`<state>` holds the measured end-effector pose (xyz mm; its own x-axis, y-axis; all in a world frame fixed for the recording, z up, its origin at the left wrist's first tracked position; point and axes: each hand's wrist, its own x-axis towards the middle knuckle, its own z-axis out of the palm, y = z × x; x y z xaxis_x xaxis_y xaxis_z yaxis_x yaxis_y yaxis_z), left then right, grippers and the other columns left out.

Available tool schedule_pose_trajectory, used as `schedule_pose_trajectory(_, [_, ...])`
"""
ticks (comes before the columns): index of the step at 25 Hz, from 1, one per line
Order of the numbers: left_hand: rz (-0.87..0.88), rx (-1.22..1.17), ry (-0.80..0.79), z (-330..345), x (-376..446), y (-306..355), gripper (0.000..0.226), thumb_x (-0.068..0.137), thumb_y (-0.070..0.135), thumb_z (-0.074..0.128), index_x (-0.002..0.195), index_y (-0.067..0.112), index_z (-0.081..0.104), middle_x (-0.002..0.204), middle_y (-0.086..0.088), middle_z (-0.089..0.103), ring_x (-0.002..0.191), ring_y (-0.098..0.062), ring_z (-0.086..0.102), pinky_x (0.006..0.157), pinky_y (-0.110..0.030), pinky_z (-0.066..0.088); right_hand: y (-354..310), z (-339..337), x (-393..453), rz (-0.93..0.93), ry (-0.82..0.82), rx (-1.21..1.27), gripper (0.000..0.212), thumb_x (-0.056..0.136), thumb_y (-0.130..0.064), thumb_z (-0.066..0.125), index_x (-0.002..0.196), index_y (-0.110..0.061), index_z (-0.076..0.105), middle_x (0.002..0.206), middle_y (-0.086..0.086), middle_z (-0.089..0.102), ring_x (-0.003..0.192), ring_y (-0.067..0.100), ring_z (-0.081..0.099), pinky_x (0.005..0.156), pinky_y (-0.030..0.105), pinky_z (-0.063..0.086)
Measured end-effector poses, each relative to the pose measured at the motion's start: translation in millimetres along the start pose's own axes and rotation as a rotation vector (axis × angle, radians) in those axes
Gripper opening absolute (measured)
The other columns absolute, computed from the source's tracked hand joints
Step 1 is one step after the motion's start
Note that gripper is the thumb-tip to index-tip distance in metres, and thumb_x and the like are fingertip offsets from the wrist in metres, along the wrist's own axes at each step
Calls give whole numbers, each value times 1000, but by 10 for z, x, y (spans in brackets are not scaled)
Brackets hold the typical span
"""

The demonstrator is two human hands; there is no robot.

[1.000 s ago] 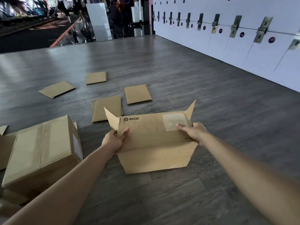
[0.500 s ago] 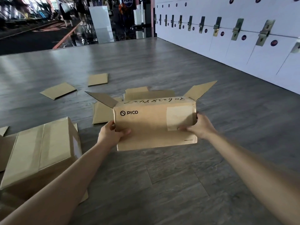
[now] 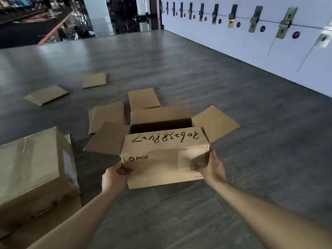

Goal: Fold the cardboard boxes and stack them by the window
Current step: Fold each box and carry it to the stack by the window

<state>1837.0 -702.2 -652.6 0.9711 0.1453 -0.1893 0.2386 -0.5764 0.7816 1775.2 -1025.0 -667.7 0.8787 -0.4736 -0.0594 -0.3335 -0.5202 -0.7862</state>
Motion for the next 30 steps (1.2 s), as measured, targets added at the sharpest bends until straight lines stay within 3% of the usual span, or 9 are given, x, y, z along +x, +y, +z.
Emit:
schedule_pose_trajectory(5, [-81, 57, -60, 204, -34, -224, 16, 81, 31, 81, 93, 36, 72, 78, 18, 65, 83, -14, 61, 66, -27, 45, 258, 133, 10, 125, -40, -25, 67, 75, -41, 85, 125, -21, 46, 124, 6, 64, 112, 30, 61, 88, 37, 49])
schedule_pose_trajectory(9, [-103, 143, -67, 311, -44, -303, 18, 86, 34, 75, 103, 30, 72, 81, 10, 62, 81, -16, 55, 68, -28, 42, 332, 165, 33, 198, -118, -75, 68, 79, -46, 81, 132, -20, 47, 125, 4, 65, 114, 29, 62, 89, 35, 51])
schedule_pose_trajectory(14, [-35, 240, -122, 254, -92, -244, 33, 90, 39, 70, 117, 21, 64, 108, 0, 71, 97, -22, 62, 78, -30, 46, 275, 142, -36, 194, -161, -194, 64, 87, -50, 71, 136, -22, 41, 129, 2, 64, 115, 30, 62, 85, 34, 51])
schedule_pose_trajectory(19, [82, 733, -62, 217, -330, -104, 34, 95, 45, 51, 113, 16, 54, 103, 0, 68, 94, -23, 65, 74, -32, 51, 154, 53, -186, 154, -224, -702, 32, 92, -45, 66, 114, -21, 64, 100, -3, 67, 95, 20, 66, 73, 31, 53])
schedule_pose_trajectory(21, [227, 806, -26, 189, -428, -48, 28, 97, 42, 46, 109, 19, 58, 97, 3, 69, 87, -20, 67, 74, -32, 53, 98, 40, -245, 61, -301, -926, 18, 95, -28, 63, 110, -21, 69, 101, -2, 69, 93, 19, 68, 69, 29, 51])
schedule_pose_trajectory(23, [493, 774, 9, 174, -487, 39, 21, 98, 38, 48, 105, 21, 58, 94, 6, 68, 82, -17, 67, 67, -31, 51, 3, 37, -289, -93, -324, -1056, 18, 97, -20, 56, 112, -20, 67, 104, 0, 70, 92, 20, 69, 63, 29, 46])
schedule_pose_trajectory(27, [813, 580, 172, 84, -424, 306, 16, 86, 25, 71, 93, 14, 62, 85, 2, 65, 78, -19, 62, 48, -32, 47, -315, 14, -328, -445, -192, -996, 33, 99, -44, 45, 110, -16, 59, 96, 1, 65, 77, 21, 64, 57, 30, 42])
schedule_pose_trajectory(30, [848, 537, 299, -15, -257, 406, 18, 85, 25, 72, 92, 12, 62, 86, -2, 63, 79, -20, 60, 53, -31, 48, -486, 17, -260, -714, 13, -798, 40, 91, -46, 54, 111, -12, 58, 100, 3, 63, 81, 22, 64, 65, 33, 52])
